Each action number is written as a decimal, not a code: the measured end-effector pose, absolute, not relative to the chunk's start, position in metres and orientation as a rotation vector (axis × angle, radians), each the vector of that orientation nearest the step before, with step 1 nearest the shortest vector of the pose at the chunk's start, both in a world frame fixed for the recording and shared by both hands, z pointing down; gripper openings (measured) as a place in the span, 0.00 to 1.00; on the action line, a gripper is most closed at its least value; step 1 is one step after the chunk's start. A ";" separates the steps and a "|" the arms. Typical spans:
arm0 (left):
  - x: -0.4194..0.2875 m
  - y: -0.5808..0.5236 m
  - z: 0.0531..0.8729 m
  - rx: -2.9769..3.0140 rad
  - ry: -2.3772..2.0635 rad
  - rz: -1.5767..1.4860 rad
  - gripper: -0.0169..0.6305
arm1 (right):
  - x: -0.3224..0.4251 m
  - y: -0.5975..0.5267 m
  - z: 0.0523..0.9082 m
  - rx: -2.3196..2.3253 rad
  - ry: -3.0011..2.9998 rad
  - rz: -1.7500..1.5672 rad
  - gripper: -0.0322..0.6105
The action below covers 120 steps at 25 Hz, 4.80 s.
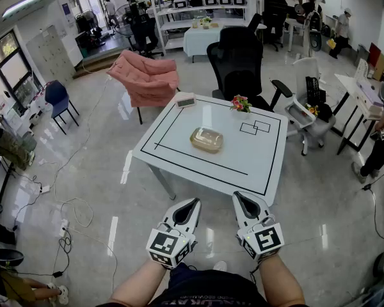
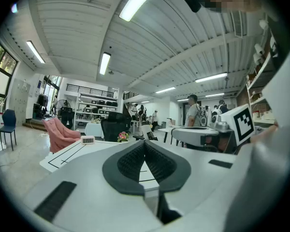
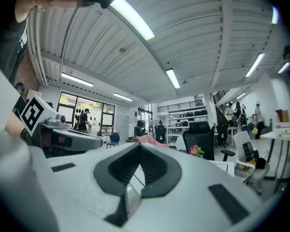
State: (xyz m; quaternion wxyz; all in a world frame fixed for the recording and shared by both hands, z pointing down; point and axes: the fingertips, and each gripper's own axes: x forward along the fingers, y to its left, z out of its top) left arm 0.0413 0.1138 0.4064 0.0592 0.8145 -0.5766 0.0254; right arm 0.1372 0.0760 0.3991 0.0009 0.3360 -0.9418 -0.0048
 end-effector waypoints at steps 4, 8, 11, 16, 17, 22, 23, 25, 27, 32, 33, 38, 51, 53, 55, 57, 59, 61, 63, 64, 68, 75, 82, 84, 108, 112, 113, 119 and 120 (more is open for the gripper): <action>0.043 0.113 0.406 2.463 -1.745 0.080 0.03 | 0.138 0.076 0.399 1.050 -2.954 -0.009 0.05; 0.044 0.110 0.405 2.463 -1.749 0.069 0.03 | 0.141 0.074 0.397 1.057 -2.969 0.004 0.05; 0.046 0.108 0.404 2.468 -1.750 0.055 0.03 | 0.144 0.072 0.395 1.061 -2.990 0.014 0.05; 0.052 0.103 0.404 2.478 -1.735 0.034 0.18 | 0.147 0.064 0.397 1.052 -3.004 0.042 0.10; 0.055 0.101 0.403 2.492 -1.720 0.028 0.31 | 0.147 0.060 0.398 1.060 -3.009 0.059 0.27; 0.067 0.097 0.402 2.548 -1.688 0.065 0.57 | 0.153 0.046 0.401 1.078 -3.032 0.161 0.45; 0.067 0.095 0.402 2.555 -1.687 0.068 0.57 | 0.153 0.043 0.402 1.081 -3.034 0.165 0.45; 0.066 0.089 0.402 2.564 -1.687 0.068 0.57 | 0.153 0.035 0.403 1.089 -3.037 0.168 0.45; 0.063 0.083 0.403 2.568 -1.685 0.069 0.57 | 0.151 0.029 0.404 1.097 -3.037 0.182 0.45; 0.050 0.065 0.410 2.575 -1.662 0.067 0.57 | 0.143 0.011 0.414 1.137 -3.010 0.226 0.45; 0.046 0.060 0.413 2.578 -1.656 0.065 0.57 | 0.140 0.006 0.418 1.147 -3.003 0.225 0.45; 0.021 0.028 0.419 2.598 -1.585 0.030 0.57 | 0.120 -0.023 0.427 1.214 -2.952 0.227 0.45; -0.060 -0.069 0.417 2.651 -1.375 0.008 0.57 | 0.049 -0.114 0.427 1.411 -2.802 0.301 0.45; -0.072 -0.081 0.419 2.660 -1.342 0.017 0.57 | 0.040 -0.127 0.428 1.447 -2.778 0.316 0.45; -0.085 -0.093 0.420 2.665 -1.315 0.025 0.57 | 0.031 -0.140 0.428 1.481 -2.755 0.327 0.45; -0.097 -0.104 0.421 2.672 -1.288 0.028 0.57 | 0.023 -0.150 0.429 1.517 -2.734 0.337 0.45; -0.108 -0.114 0.422 2.682 -1.262 0.028 0.57 | 0.016 -0.159 0.430 1.553 -2.712 0.346 0.45; -0.118 -0.122 0.421 2.693 -1.237 0.026 0.57 | 0.009 -0.166 0.431 1.581 -2.688 0.350 0.45; -0.127 -0.129 0.419 2.704 -1.213 0.018 0.57 | 0.001 -0.172 0.431 1.602 -2.669 0.354 0.45; -0.130 -0.132 0.418 2.709 -1.202 0.013 0.57 | -0.002 -0.175 0.430 1.612 -2.662 0.356 0.45; -0.145 -0.146 0.419 2.723 -1.164 0.001 0.57 | -0.013 -0.186 0.432 1.655 -2.637 0.368 0.45; -0.160 -0.161 0.425 2.731 -1.108 0.014 0.57 | -0.025 -0.201 0.435 1.718 -2.602 0.390 0.45; -0.158 -0.171 0.424 2.742 -1.081 0.027 0.57 | -0.010 -0.213 0.440 1.806 -2.566 0.437 0.45; -0.154 -0.172 0.427 2.739 -1.077 0.040 0.57 | 0.000 -0.217 0.444 1.828 -2.557 0.462 0.45; -0.073 -0.233 0.477 2.630 -1.105 0.192 0.57 | 0.063 -0.281 0.585 1.671 -2.484 1.209 0.42; -0.067 -0.236 0.481 2.616 -1.106 0.210 0.57 | 0.058 -0.283 0.599 1.626 -2.468 1.298 0.42; -0.066 -0.237 0.482 2.613 -1.106 0.213 0.57 | 0.057 -0.284 0.603 1.620 -2.463 1.320 0.42; -0.066 -0.246 0.491 2.586 -1.119 0.224 0.57 | 0.049 -0.289 0.627 1.564 -2.429 1.471 0.40; -0.066 -0.247 0.493 2.581 -1.122 0.226 0.57 | 0.048 -0.289 0.630 1.555 -2.423 1.494 0.40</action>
